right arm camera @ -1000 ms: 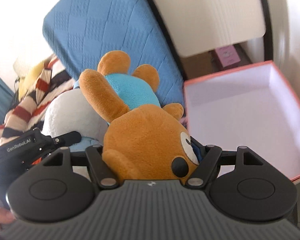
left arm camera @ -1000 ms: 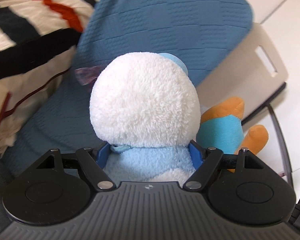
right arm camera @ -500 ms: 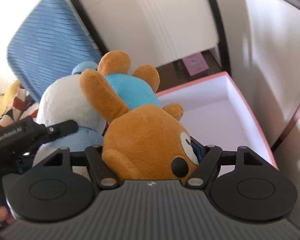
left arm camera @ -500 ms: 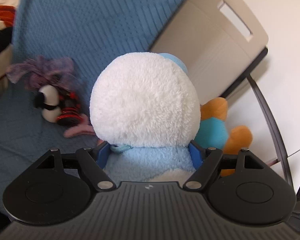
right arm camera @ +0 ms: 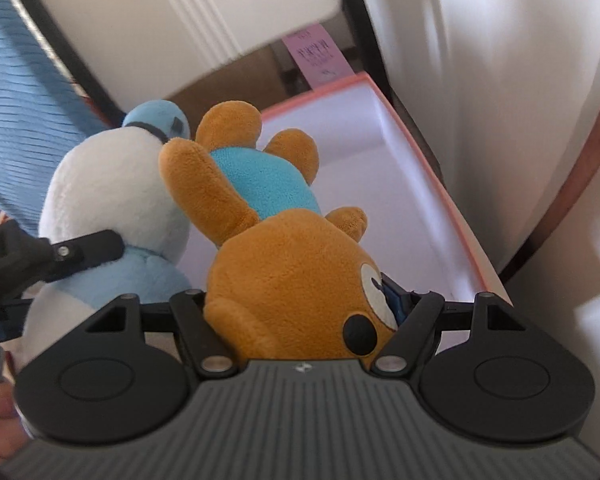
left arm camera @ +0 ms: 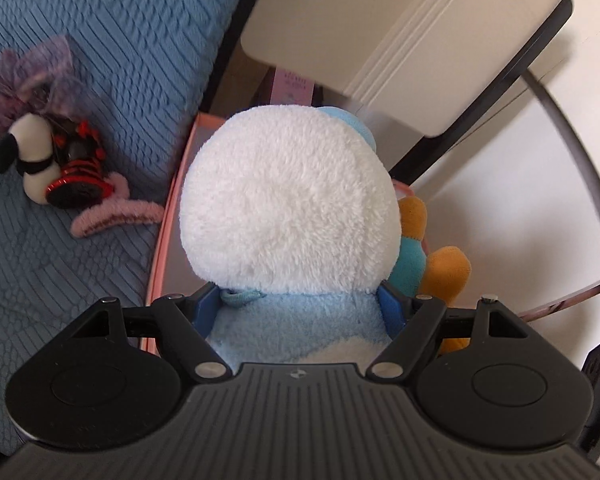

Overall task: Organize objects
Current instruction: 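Carry both plushes over the pink box and open both tools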

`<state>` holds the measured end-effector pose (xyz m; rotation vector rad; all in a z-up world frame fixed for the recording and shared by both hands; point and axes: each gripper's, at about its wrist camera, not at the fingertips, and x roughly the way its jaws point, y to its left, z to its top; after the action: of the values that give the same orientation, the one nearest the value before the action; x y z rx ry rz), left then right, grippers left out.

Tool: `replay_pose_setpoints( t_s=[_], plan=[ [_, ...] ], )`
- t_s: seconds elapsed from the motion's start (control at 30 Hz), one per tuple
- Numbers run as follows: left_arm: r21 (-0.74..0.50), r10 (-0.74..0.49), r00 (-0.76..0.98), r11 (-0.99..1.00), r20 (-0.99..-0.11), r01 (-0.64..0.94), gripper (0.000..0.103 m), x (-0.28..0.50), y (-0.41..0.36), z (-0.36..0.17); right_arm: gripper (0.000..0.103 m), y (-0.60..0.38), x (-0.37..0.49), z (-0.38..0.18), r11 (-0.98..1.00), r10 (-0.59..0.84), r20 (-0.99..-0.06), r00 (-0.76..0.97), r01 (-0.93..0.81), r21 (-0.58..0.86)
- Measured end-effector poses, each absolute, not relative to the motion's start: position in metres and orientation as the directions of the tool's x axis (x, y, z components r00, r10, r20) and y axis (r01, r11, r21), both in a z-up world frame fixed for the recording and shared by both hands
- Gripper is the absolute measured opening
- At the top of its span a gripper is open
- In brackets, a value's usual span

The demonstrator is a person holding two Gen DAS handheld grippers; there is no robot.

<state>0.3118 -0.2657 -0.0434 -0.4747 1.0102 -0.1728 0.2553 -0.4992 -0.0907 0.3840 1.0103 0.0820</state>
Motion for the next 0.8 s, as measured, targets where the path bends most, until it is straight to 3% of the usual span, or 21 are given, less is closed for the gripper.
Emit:
replay_pose_setpoints(
  t_s=[0.23,0.33,0.43,0.5,0.8],
  plan=[
    [-0.44,-0.345,0.512,0.895,-0.787,-0.074,0.081,0.324,-0.27,-0.051,0.074,-0.509,0.261,-0.11,0.935,0.239,-0.827,0.509,0.109,0.338],
    [-0.384,-0.309,0.514,0.923,-0.8,-0.041,0.082,0.325,-0.273,-0.041,0.079,-0.508,0.262,-0.106,0.937,0.231,-0.821,0.523,0.108,0.333],
    [-0.393,-0.326,0.536,0.92,-0.779,-0.011,0.087,0.318,-0.27,-0.024,0.09,-0.504,0.258,-0.098,0.925,0.253,-0.806,0.535,0.109,0.363],
    [-0.42,-0.341,0.545,0.907,-0.766,-0.023,0.087,0.312,-0.263,-0.014,0.103,-0.502,0.253,-0.09,0.928,0.236,-0.806,0.542,0.12,0.352],
    [-0.418,-0.328,0.619,0.909,-0.714,0.0,0.087,0.259,-0.235,0.038,0.103,-0.491,0.222,-0.04,0.928,0.218,-0.765,0.605,0.113,0.354]
  ],
)
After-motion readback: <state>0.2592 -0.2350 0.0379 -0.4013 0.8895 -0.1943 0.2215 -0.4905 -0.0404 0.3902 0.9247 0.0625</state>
